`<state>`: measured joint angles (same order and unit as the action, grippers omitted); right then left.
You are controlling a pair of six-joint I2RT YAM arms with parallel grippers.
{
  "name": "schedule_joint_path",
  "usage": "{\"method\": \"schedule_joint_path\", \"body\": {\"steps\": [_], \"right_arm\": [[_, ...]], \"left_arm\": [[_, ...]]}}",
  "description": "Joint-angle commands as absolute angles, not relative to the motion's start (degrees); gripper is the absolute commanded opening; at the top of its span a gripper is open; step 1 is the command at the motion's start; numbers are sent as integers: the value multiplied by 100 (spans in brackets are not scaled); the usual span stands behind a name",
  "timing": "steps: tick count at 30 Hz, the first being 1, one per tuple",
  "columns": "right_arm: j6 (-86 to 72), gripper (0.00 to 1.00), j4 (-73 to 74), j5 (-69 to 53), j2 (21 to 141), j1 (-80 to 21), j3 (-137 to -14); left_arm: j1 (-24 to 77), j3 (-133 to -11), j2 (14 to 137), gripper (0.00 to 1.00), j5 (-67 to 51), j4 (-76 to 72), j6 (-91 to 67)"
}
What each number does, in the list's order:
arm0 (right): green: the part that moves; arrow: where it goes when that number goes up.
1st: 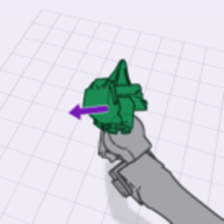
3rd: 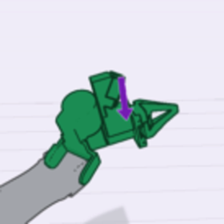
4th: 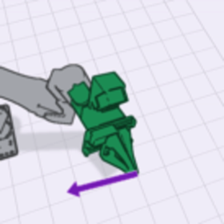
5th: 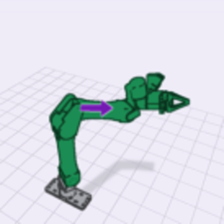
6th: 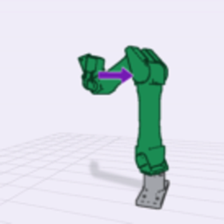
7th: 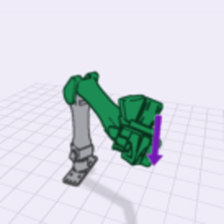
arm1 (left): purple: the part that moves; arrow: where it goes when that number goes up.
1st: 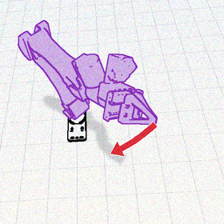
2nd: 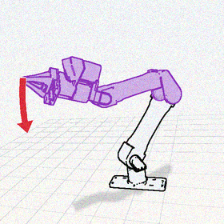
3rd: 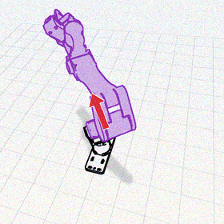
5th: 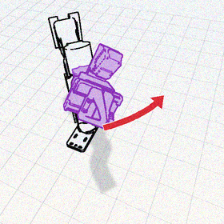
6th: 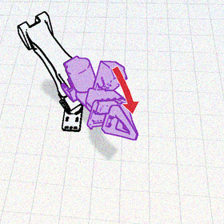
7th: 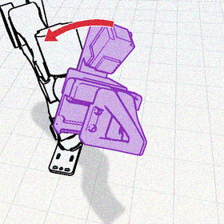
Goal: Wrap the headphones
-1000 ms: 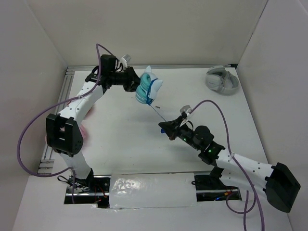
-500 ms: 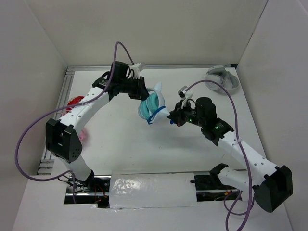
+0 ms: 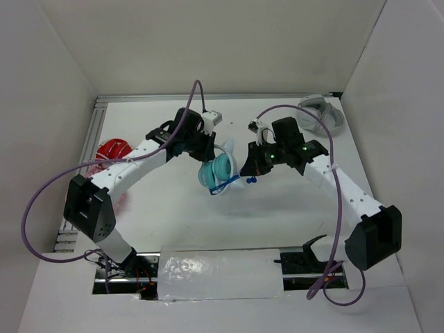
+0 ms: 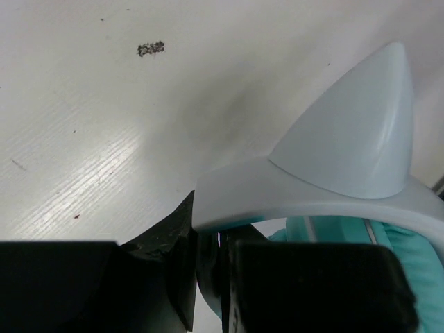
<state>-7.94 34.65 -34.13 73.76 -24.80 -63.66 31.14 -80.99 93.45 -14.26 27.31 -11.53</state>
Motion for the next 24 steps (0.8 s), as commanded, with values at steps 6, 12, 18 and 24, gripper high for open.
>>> {"method": "schedule_joint_path", "body": {"steps": [6, 12, 18, 24], "right_arm": [[-466, 0, 4105, -5947, 8138, -1784, -6838], [-1262, 0, 3929, -5608, 8121, -1846, -7057], [-2669, 0, 3429, -4758, 8226, -1916, -7136], [-3709, 0, 3366, -3290, 8332, -1969, -7356]], "left_arm": [[3322, -7611, 8956, 0, -491, 2443, -457], [3349, -7936, 9342, 0, -28, 2777, -983], [3427, -8357, 9650, 0, 552, 3303, -2291], [3603, -8675, 9791, 0, 861, 3990, -3671]]}}
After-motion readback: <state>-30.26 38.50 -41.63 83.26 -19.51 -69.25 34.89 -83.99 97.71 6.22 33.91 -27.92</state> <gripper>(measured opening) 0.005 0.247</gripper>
